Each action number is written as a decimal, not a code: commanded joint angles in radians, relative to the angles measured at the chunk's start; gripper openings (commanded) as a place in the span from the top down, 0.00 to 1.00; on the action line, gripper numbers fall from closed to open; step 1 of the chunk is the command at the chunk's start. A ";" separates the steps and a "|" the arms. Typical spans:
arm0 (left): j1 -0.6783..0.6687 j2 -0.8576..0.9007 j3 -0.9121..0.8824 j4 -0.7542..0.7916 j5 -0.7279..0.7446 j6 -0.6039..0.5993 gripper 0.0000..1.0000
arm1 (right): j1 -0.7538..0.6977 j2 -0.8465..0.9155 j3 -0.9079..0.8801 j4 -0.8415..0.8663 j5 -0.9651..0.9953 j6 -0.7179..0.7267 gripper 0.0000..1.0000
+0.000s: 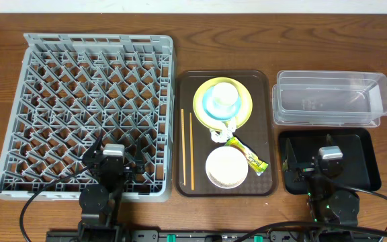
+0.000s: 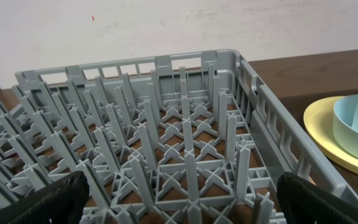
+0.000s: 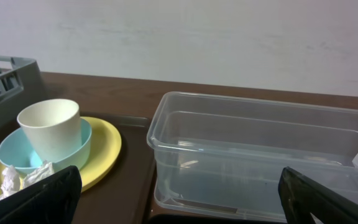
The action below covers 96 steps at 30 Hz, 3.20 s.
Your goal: Sort waste into correct bins and load items into the dishwasher
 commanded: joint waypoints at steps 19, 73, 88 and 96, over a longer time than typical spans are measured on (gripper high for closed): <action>0.002 0.218 0.596 -0.409 0.210 -0.132 0.02 | 0.009 -0.001 -0.001 -0.004 -0.006 -0.003 0.01; -0.663 1.180 1.061 -0.940 -0.092 -0.711 0.59 | 0.009 -0.001 -0.001 -0.004 -0.007 -0.003 0.01; -0.689 1.471 1.061 -0.869 -0.126 -0.717 0.60 | 0.009 -0.001 -0.001 -0.004 -0.007 -0.003 0.01; -0.689 1.535 1.060 -0.745 -0.142 -0.744 0.71 | 0.009 -0.001 -0.001 -0.004 -0.007 -0.003 0.01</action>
